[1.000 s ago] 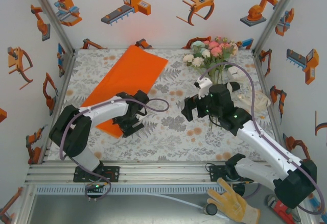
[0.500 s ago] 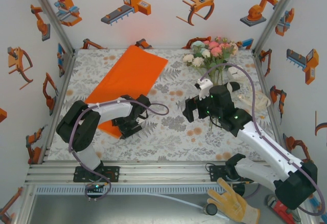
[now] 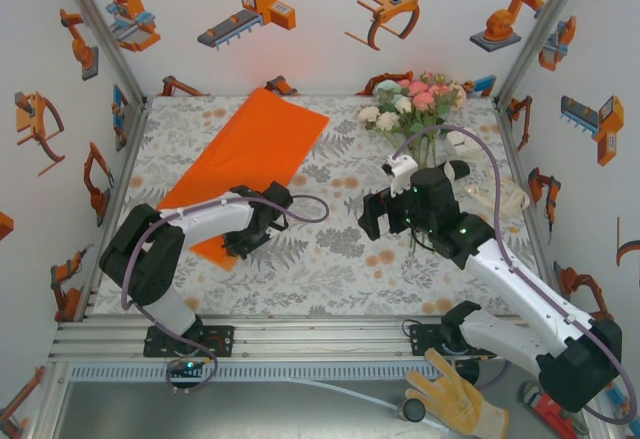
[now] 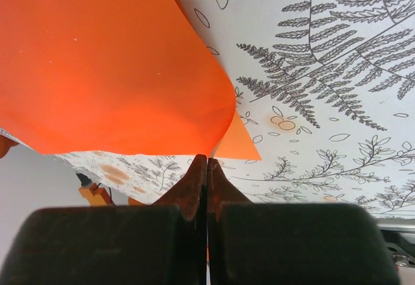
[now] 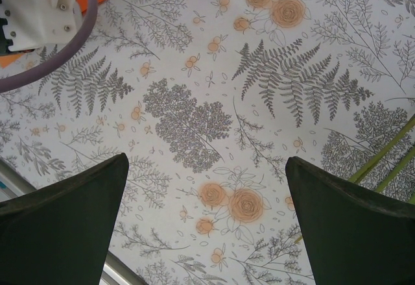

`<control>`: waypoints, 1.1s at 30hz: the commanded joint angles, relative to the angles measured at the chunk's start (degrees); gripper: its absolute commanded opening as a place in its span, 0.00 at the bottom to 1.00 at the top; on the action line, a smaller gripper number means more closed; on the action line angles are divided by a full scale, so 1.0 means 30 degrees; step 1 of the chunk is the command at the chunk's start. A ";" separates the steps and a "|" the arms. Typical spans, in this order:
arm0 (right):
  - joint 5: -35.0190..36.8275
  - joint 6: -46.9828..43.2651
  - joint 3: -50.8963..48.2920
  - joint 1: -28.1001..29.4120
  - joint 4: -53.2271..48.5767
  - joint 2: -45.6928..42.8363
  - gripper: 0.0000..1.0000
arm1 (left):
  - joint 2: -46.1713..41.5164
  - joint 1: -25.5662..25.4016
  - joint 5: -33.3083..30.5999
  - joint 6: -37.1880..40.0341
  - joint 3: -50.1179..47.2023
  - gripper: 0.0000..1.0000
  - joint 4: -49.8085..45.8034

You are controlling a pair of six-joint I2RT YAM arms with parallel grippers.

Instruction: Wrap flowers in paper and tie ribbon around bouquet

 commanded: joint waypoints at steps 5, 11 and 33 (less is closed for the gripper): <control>0.3503 0.5238 0.0048 -0.0004 0.0274 -0.0444 0.96 | -0.4527 -0.0031 0.1692 -0.1514 0.1052 0.00 0.1198; 0.3055 1.3566 -0.1838 0.2038 0.6256 0.2355 0.86 | -1.0411 0.4570 0.3444 -0.6311 0.1185 0.00 0.4415; 0.3613 1.2676 1.7080 0.7769 0.7948 2.5339 0.00 | -0.7473 2.2406 1.3980 -1.6438 0.2693 0.00 0.6681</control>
